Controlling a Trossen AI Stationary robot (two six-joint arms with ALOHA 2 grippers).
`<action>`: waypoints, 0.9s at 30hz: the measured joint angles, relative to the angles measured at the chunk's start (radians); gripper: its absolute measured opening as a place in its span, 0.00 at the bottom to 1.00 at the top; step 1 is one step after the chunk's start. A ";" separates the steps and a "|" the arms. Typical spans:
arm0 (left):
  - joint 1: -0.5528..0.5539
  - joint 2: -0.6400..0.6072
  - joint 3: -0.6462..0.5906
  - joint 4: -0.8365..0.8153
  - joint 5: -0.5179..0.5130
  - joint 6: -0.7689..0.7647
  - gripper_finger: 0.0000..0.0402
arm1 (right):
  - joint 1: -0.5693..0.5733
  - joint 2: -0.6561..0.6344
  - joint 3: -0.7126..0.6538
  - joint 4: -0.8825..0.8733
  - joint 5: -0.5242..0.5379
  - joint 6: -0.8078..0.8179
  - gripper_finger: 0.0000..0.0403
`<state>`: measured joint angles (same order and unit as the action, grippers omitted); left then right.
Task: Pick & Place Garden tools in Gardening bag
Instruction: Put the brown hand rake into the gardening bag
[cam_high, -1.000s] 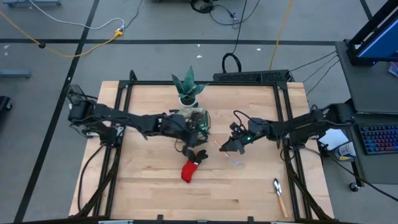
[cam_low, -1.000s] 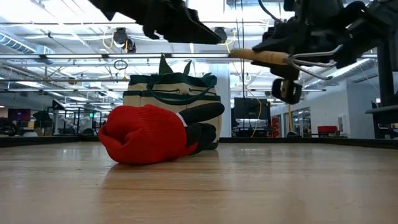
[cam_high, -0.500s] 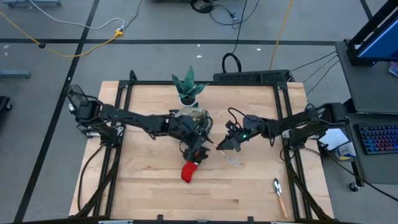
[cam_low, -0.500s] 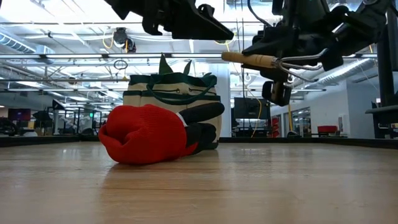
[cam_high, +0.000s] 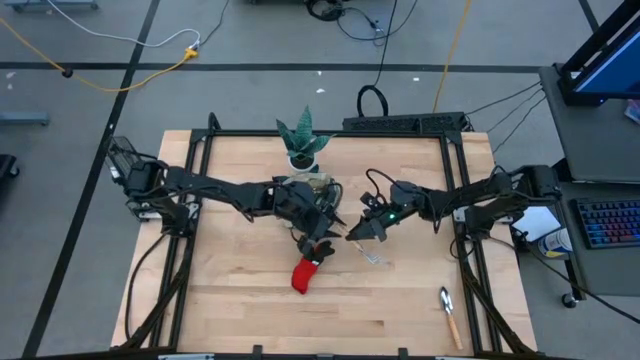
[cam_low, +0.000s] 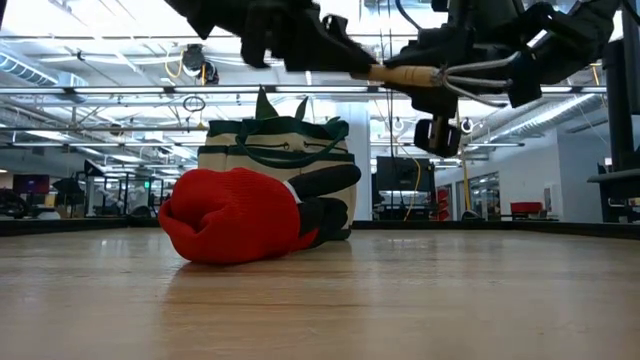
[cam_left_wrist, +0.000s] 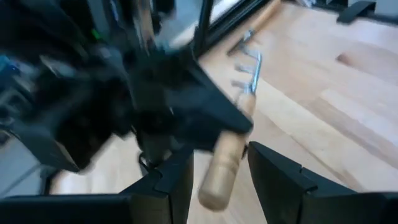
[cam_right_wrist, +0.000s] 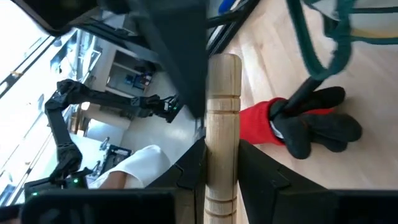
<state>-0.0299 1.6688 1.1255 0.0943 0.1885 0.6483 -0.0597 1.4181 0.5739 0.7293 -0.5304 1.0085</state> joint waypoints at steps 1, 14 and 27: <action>0.002 0.005 -0.001 -0.008 0.003 -0.001 0.40 | 0.000 0.000 0.005 -0.001 -0.002 0.000 0.16; 0.003 0.028 -0.002 0.022 0.023 0.024 0.39 | -0.006 0.000 0.011 -0.009 -0.025 -0.002 0.16; 0.004 0.028 -0.002 0.029 0.038 0.027 0.36 | -0.025 0.000 0.011 -0.002 -0.028 -0.001 0.16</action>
<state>-0.0257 1.6970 1.1240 0.1231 0.2264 0.6758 -0.0843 1.4181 0.5850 0.7277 -0.5581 1.0078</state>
